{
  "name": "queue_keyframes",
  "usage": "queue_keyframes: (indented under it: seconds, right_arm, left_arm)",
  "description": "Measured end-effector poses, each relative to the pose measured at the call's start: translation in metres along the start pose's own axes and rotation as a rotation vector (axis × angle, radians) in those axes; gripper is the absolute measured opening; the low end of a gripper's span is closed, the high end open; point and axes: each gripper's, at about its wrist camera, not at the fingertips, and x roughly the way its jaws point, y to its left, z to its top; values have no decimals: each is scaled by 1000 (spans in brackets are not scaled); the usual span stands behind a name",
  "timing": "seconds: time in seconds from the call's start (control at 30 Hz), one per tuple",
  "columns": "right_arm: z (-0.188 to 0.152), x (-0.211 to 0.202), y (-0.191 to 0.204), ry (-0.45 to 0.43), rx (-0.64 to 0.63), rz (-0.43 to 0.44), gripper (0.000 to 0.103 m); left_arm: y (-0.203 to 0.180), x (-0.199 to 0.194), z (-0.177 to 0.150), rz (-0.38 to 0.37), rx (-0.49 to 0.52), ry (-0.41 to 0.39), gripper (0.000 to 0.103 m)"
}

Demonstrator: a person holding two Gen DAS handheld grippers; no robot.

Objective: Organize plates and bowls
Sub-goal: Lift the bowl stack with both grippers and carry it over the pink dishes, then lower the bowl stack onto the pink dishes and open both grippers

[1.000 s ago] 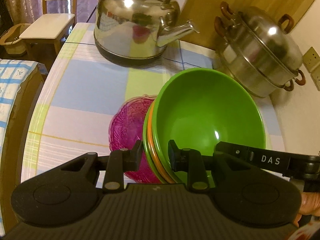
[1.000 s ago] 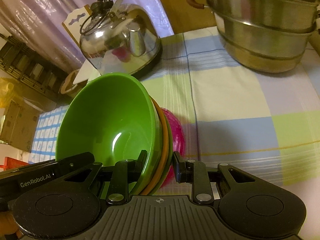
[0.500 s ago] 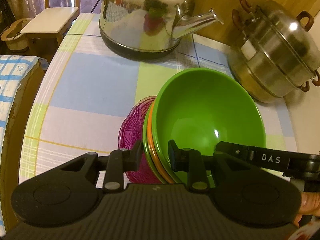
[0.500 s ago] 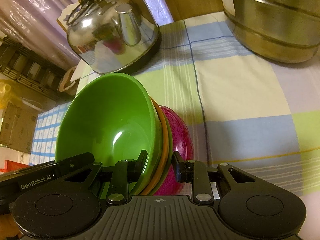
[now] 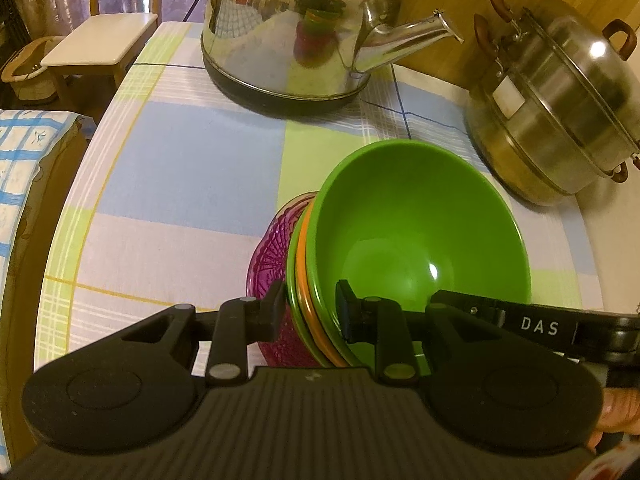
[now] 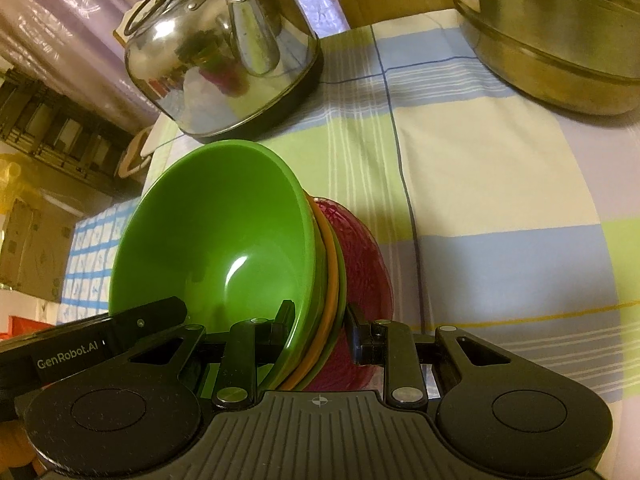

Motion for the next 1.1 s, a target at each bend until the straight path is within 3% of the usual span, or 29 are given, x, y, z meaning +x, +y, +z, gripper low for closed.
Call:
queue_keyframes:
  seconds: [0.2, 0.23, 0.33, 0.37, 0.7, 0.87, 0.93, 1.1]
  right_arm:
    - [-1, -1, 3, -1, -5, 0, 31]
    - [-2, -1, 2, -4, -6, 9, 38]
    - [-2, -8, 2, -34, -5, 37, 73]
    - [-2, -12, 2, -53, -4, 34, 75]
    - [-17, -53, 1, -126, -28, 54, 77]
    - [-38, -84, 8, -173, -62, 50, 77]
    - [-48, -95, 9, -187, -66, 47, 77]
    - [-83, -123, 13, -216, -87, 30, 77]
  left_arm:
    - [0, -1, -1, -12, -11, -10, 28]
    - [0, -2, -2, -13, -12, -14, 32]
    - [-1, -7, -3, -10, -12, -35, 38]
    - [-1, -10, -3, -5, -11, -44, 39]
    - [-14, -60, -22, 11, 22, -169, 75]
    - [-20, -97, -46, 30, 23, -252, 82]
    - [-22, -112, -59, 61, 22, -286, 90]
    - [-28, -136, -92, 94, 35, -317, 91]
